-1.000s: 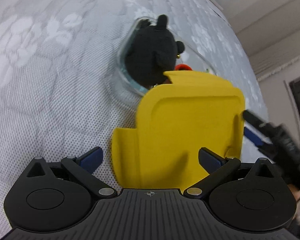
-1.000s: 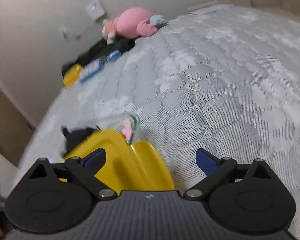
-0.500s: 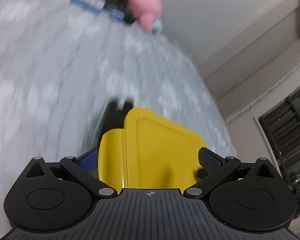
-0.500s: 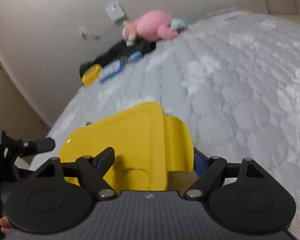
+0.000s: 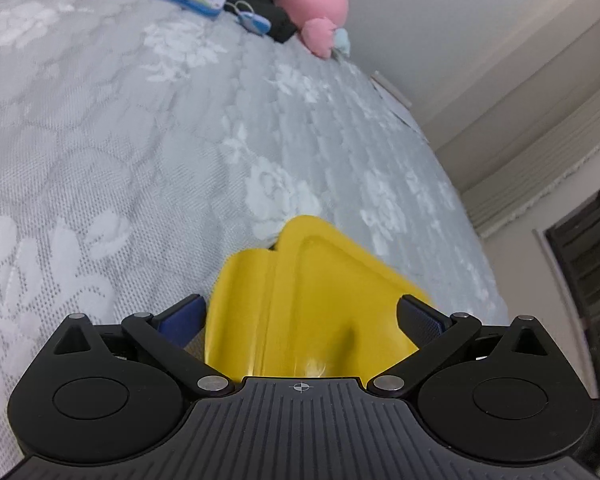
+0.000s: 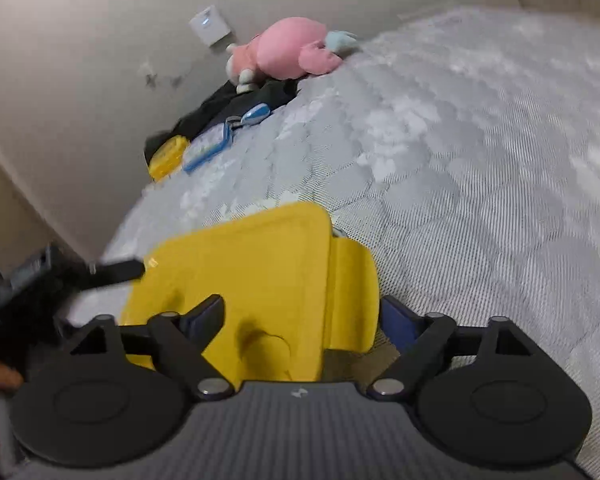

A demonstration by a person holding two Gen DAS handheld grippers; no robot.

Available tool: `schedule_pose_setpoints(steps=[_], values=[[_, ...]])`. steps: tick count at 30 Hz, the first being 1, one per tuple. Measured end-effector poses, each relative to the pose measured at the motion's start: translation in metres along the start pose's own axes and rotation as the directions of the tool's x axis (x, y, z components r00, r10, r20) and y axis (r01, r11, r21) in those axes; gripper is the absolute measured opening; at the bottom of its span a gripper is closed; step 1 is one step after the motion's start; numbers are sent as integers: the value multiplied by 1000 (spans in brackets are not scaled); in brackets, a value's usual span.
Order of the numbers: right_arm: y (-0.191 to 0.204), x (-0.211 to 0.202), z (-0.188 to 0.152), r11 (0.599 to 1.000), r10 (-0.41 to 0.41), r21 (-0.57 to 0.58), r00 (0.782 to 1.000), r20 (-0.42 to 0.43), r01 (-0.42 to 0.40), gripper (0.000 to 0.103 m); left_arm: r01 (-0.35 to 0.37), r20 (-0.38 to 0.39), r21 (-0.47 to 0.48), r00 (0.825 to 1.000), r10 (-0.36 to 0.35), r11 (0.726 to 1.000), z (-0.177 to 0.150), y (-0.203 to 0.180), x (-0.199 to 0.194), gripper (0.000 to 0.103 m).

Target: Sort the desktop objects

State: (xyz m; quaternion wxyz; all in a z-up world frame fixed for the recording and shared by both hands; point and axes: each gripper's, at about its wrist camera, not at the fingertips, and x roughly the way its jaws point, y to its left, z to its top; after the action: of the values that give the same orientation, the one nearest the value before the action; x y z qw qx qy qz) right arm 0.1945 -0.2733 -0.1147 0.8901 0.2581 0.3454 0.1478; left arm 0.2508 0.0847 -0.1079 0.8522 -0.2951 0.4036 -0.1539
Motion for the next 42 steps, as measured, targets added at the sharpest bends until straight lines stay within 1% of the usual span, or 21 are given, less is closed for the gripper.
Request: schedule_pose_setpoints(steps=[1,2,5,6,8,9,11,14,18,21,23,24,25,26,28,29,32,34,36,40,42], values=[[-6,0,1,998,22,53,1000,-9,-21,93,22,-19,-16,1000,-23,1000,0,1,-3,103],[-12,1,2,993,44,107,999,-16,-42,93,44,-38,-32,998,-46,998,0,2,-6,103],[-25,4,1,971,95,226,994,-51,-81,93,42,-98,-45,994,-46,998,-2,5,-7,103],[-26,5,0,969,97,233,993,-59,-81,93,44,-120,-50,992,-49,998,-4,7,-5,103],[-23,6,-2,976,88,206,994,-68,-73,93,67,-160,-72,984,-78,995,-7,8,4,103],[-21,6,-2,979,90,190,993,-70,-75,93,54,-154,-59,986,-63,997,-9,5,7,103],[-17,5,-3,980,108,174,992,-71,-94,93,30,-155,-2,987,-30,1000,-12,-4,7,103],[-16,4,-3,980,118,169,990,-74,-104,93,39,-169,21,985,-35,999,-19,-8,4,103],[-14,3,-3,985,101,148,993,-68,-91,94,79,-212,-12,974,-80,997,-27,-6,2,103],[-15,1,-4,983,105,157,992,-63,-94,94,92,-176,-52,979,-100,994,-20,4,5,103],[-15,-2,-4,986,81,151,996,-43,-73,94,59,-129,-47,990,-65,997,-14,7,1,103],[-14,-4,-4,989,57,141,998,-23,-54,94,23,-105,-25,994,-25,999,-13,7,0,103],[-14,-6,-3,990,43,132,999,-9,-42,94,-31,-89,10,996,31,999,-12,6,2,103],[-14,-8,-2,992,32,124,999,3,-32,94,-86,-70,45,994,89,995,-12,6,3,103],[-13,-8,-2,992,30,122,1000,6,-31,93,-158,-50,91,985,163,983,-10,5,12,103],[-12,-7,-2,993,26,118,1000,4,-26,93,-164,-42,108,985,169,981,-9,4,16,103],[-5,-3,-2,998,-8,63,1000,2,8,92,-142,-28,116,989,146,983,-6,4,26,103],[-1,0,-1,999,-29,21,1000,11,29,91,-140,-11,135,990,143,981,-4,5,29,103],[2,4,0,999,-45,-8,999,17,45,91,-136,6,128,991,136,982,-1,8,27,103],[7,7,-1,998,-53,-23,998,40,54,91,-176,83,111,982,168,978,9,13,27,103],[7,5,-1,999,-39,-36,998,59,41,88,-194,93,114,979,184,974,13,14,32,103]])
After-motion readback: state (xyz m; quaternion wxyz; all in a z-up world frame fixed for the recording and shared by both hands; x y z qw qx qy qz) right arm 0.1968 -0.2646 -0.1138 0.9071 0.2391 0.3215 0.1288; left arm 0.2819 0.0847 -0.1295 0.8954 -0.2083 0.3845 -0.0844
